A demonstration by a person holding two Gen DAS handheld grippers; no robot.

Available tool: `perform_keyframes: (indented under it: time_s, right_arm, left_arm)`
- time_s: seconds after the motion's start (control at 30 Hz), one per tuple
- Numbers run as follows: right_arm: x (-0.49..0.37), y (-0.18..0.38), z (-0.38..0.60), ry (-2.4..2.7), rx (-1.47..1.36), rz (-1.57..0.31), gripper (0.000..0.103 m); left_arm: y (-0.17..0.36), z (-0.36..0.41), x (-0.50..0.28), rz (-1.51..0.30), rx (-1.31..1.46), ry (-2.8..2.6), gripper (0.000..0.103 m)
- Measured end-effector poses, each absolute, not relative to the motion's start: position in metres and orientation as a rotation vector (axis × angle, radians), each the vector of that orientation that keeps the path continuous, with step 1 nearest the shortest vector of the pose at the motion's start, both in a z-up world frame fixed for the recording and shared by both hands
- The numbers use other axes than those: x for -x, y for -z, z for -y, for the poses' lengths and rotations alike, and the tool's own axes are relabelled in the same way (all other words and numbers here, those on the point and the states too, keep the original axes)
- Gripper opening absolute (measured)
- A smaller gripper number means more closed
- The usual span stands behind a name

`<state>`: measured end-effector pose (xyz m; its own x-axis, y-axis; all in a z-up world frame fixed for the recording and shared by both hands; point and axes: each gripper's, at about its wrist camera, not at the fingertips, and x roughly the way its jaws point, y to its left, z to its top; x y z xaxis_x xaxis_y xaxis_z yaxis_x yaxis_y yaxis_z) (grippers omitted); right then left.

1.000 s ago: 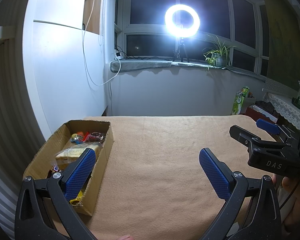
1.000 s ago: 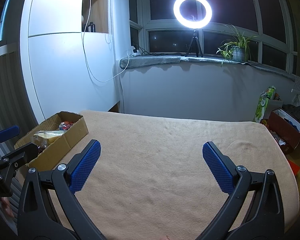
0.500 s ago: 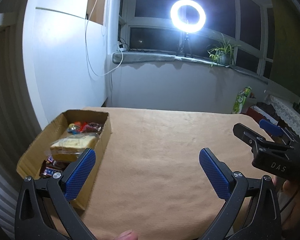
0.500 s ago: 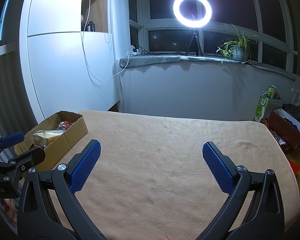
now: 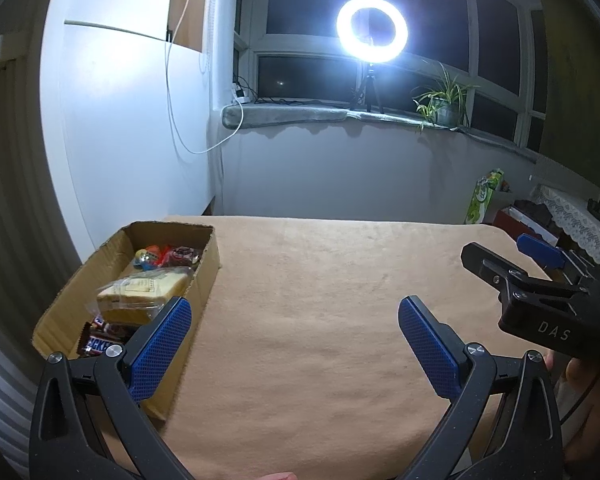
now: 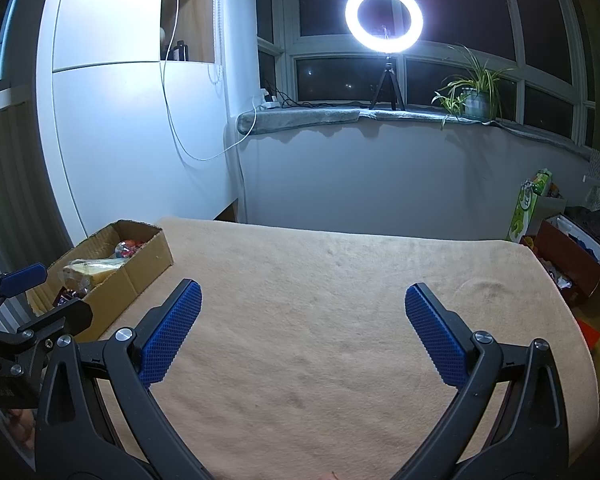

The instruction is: Organize snacks

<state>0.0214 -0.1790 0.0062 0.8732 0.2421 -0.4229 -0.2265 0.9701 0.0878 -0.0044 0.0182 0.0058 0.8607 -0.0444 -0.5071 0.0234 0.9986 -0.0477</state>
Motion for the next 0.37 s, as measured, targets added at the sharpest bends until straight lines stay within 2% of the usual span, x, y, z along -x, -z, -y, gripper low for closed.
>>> perform_keyframes:
  time_s: [0.37]
  right_arm:
    - [-0.0261, 0.001, 0.1823, -0.244, -0.035, -0.462, 0.103]
  left_arm:
    - [-0.001, -0.0159, 0.0084, -0.509, 0.013, -0.036, 0.103]
